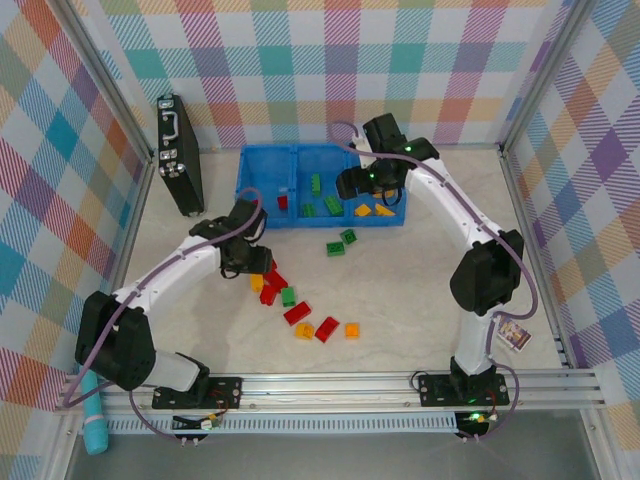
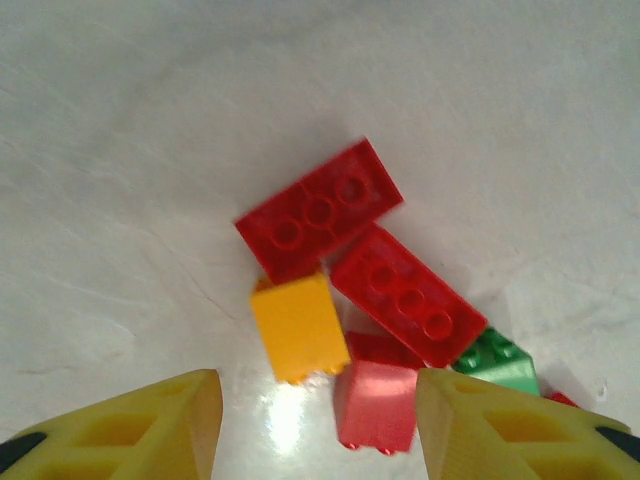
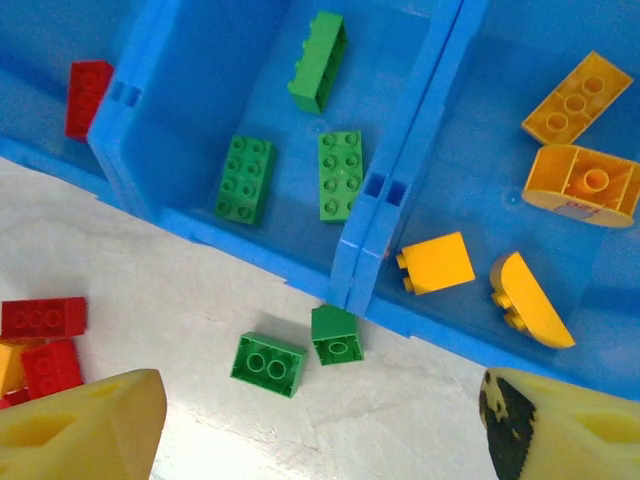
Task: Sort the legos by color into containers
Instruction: Pick up the lego from the center of the table.
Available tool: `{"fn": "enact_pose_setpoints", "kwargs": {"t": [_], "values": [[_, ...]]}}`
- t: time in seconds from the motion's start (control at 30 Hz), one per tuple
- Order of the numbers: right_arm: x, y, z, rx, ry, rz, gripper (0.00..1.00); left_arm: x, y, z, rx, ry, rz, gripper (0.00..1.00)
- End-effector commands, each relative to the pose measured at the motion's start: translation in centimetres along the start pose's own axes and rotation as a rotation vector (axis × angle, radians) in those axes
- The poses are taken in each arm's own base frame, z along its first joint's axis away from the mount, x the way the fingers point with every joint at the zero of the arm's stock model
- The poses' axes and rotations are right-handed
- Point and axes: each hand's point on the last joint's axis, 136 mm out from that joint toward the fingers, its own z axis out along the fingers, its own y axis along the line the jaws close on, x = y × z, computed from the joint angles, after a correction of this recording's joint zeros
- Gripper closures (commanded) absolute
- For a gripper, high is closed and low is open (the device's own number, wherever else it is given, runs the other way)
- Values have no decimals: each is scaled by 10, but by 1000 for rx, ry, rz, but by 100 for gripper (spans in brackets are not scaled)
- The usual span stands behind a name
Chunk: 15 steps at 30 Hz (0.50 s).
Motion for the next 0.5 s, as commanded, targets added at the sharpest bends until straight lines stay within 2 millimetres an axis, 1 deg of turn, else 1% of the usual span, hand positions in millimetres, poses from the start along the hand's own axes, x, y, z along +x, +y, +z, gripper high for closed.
{"fn": "enact_pose_setpoints", "kwargs": {"t": [0.0,0.1,0.17,0.33,0.47], "values": [[-2,3,-2,-14,12,-1,16,27,-11,10,36,46,-50,47],[-3,3,-3,-13,11,0,16,44,-15,20,25,64,-51,47],[-3,3,-2,-14,12,1,16,50,-19,24,21,71,-41,47],[-3,6,-4,-14,12,-1,16,58,-24,32,15,75,-20,47],[-1,7,-4,-9,15,2,16,65,-24,42,8,93,-14,47]]}}
